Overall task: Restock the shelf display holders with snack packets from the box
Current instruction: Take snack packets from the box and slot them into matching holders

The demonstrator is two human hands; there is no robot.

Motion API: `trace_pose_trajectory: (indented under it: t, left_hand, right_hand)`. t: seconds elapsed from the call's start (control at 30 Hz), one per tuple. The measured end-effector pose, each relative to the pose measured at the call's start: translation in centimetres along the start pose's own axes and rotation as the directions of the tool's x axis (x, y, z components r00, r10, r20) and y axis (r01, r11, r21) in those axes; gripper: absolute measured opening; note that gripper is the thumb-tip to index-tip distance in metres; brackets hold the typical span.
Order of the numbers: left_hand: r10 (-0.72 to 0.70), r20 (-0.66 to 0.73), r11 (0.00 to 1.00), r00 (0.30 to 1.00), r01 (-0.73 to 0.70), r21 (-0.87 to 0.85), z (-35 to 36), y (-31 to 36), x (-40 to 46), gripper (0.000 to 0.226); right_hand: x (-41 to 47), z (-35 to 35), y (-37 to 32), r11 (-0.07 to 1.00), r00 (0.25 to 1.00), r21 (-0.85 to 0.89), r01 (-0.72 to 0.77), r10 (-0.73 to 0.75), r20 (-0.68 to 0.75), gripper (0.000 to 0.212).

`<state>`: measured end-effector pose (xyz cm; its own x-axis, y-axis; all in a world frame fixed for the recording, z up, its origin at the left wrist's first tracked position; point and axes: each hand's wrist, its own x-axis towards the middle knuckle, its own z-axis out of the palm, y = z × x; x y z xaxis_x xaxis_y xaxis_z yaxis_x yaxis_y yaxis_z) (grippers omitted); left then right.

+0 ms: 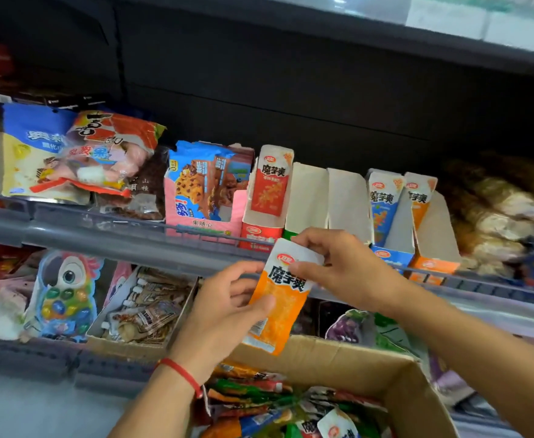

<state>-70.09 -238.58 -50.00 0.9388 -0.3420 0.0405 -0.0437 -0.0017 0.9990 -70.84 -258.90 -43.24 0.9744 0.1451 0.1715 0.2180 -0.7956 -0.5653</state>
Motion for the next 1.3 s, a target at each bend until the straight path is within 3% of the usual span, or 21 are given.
trace_pose_trajectory:
  t: [0.1,0.17,0.27,0.4,0.57,0.67,0.93,1.03,1.17,1.3]
  left_hand:
    - [0.039,0.011,0.998,0.999,-0.039,0.04,1.1,-0.4,-0.2,0.033]
    - [0.048,-0.004,0.995,0.999,-0.048,0.089,1.4,-0.7,-0.3,0.029]
    - [0.038,-0.012,0.982,0.999,-0.036,0.186,1.7,-0.9,-0.1,0.027]
    - [0.03,0.087,0.944,0.996,-0.057,0.325,2.2,-1.4,0.5,0.026]
    - [-0.007,0.16,0.905,0.987,-0.062,0.42,3.3,-2.3,1.0,0.024]
    - [-0.026,0.178,0.899,0.984,-0.055,0.434,3.1,-2.3,0.8,0.025]
    - [-0.048,0.202,0.884,0.978,-0.052,0.464,3.3,-2.7,1.1,0.024]
    - [-0.052,0.205,0.885,0.977,-0.05,0.463,3.5,-2.8,1.2,0.025]
    - [-0.057,0.215,0.882,0.975,-0.051,0.468,3.7,-2.7,1.2,0.025]
    - [-0.075,0.227,0.886,0.971,-0.04,0.462,3.5,-2.7,1.2,0.025]
  right_hand:
    - [-1.9,-3.4,0.9,1.0,0.997,-0.02,-0.017,0.016,-0.077,0.012]
    - [-3.1,-6.8,1.8,0.991,0.975,-0.128,-0.041,0.012,-0.22,0.016]
    - [-4.5,-12.7,3.2,0.95,0.869,-0.262,-0.172,0.02,-0.495,0.024]
    - [-4.2,-18.5,5.9,0.865,0.75,-0.375,-0.334,0.003,-0.661,0.028]
    - [-2.4,-20.3,9.4,0.782,0.754,-0.433,-0.449,0.071,-0.653,0.033]
    - [-1.9,-20.0,10.4,0.753,0.783,-0.487,-0.442,0.058,-0.62,0.034]
    - [0.3,-18.5,12.8,0.703,0.776,-0.502,-0.504,0.113,-0.621,0.033]
    - [0.8,-17.7,12.8,0.711,0.76,-0.451,-0.539,0.181,-0.624,0.034]
    - [1.5,-17.1,13.0,0.667,0.791,-0.466,-0.582,0.33,-0.515,0.004]
    - [1.2,-18.7,12.1,0.73,0.784,-0.31,-0.61,0.496,-0.374,0.021]
